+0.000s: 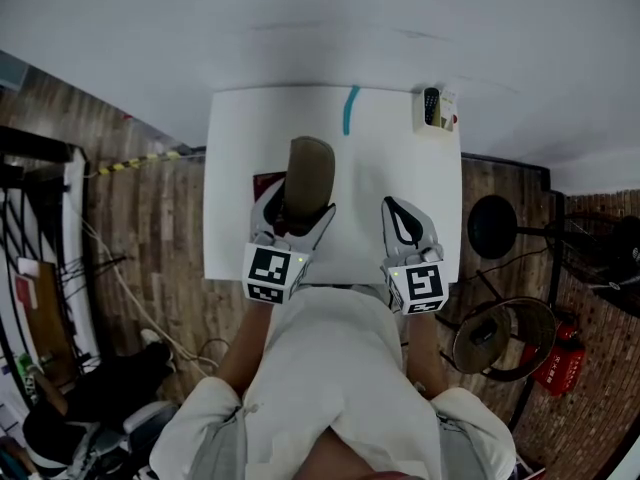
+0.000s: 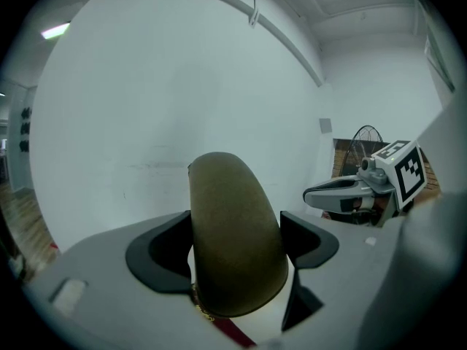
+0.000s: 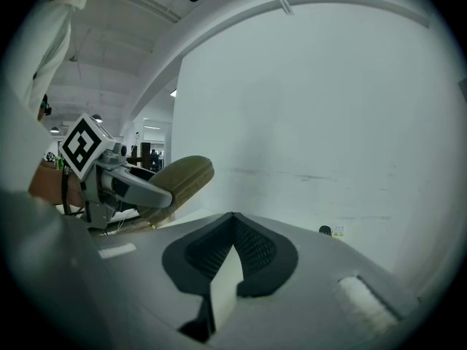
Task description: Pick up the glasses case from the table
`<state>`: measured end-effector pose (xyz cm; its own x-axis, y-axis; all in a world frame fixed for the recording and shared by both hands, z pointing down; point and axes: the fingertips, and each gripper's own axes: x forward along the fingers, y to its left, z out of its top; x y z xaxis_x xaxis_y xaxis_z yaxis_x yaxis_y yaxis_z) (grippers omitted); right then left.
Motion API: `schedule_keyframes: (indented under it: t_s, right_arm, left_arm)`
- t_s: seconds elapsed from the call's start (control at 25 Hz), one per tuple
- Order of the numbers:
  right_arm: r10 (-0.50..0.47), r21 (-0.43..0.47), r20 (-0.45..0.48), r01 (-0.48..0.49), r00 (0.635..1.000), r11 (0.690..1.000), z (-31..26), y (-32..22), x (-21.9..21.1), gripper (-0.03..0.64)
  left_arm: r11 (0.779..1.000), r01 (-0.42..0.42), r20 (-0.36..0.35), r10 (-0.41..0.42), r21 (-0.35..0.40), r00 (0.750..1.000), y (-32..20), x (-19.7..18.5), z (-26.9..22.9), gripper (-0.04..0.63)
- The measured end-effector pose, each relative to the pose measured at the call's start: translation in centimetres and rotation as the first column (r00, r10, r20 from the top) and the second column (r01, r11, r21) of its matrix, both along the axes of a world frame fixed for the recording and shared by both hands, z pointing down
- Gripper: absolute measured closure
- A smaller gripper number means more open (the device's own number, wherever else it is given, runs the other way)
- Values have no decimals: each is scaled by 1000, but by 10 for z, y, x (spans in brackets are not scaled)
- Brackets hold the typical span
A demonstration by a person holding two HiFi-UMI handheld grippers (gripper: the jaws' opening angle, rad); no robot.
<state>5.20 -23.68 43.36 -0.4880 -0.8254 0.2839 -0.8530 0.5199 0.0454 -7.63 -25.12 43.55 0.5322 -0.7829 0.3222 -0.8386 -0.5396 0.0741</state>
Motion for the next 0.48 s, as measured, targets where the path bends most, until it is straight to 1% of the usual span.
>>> schedule_keyframes:
  t_s: [0.16, 0.48]
  right_arm:
    - [1, 6, 0, -1, 1000, 1000, -2, -2, -5, 613]
    - [9, 7, -6, -9, 1000, 1000, -3, -3, -16, 614]
  left_arm:
    - [1000, -9, 5, 9, 15, 1000, -2, -3, -3, 199]
    - [1000, -26, 0, 26, 15, 1000, -5, -10, -3, 201]
